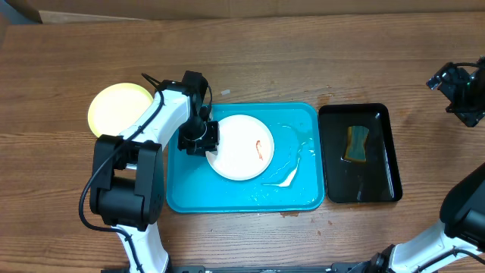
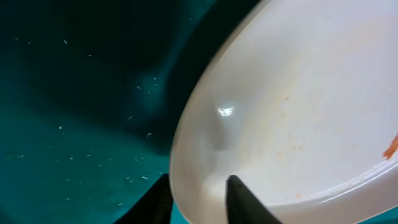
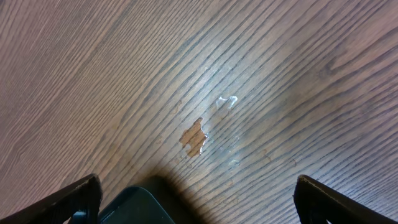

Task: Clean dirty plates on tray and stack at the side
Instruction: 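Lower the right gripper into the black tray and grasp the sponge, then rub the held sponge in the black tray water with the right gripper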

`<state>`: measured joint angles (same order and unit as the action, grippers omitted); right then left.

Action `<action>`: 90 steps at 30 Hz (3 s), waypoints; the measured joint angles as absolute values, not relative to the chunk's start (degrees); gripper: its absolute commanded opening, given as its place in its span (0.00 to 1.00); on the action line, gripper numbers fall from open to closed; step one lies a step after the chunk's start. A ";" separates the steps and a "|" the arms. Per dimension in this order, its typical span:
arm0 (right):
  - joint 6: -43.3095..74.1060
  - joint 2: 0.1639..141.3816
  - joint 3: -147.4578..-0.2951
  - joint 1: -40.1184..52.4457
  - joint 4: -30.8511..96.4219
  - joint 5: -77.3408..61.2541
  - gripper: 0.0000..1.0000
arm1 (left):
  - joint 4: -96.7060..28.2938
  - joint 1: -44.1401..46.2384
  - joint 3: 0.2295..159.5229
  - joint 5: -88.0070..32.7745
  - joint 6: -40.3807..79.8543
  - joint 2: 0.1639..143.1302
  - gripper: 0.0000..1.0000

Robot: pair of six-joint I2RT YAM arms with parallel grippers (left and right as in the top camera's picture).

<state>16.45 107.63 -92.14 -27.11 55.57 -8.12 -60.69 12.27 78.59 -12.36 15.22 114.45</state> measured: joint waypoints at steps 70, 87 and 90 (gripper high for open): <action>17.85 107.63 -66.19 3.09 57.01 1.96 0.12 | -55.72 14.66 78.50 -5.06 19.57 114.45 0.19; 15.44 107.63 -66.19 3.09 48.47 2.87 0.72 | -56.14 14.66 78.46 -5.06 19.55 114.45 0.20; 14.85 107.63 -66.19 3.09 46.54 3.46 0.04 | -56.14 14.66 78.46 -5.04 19.57 114.45 0.20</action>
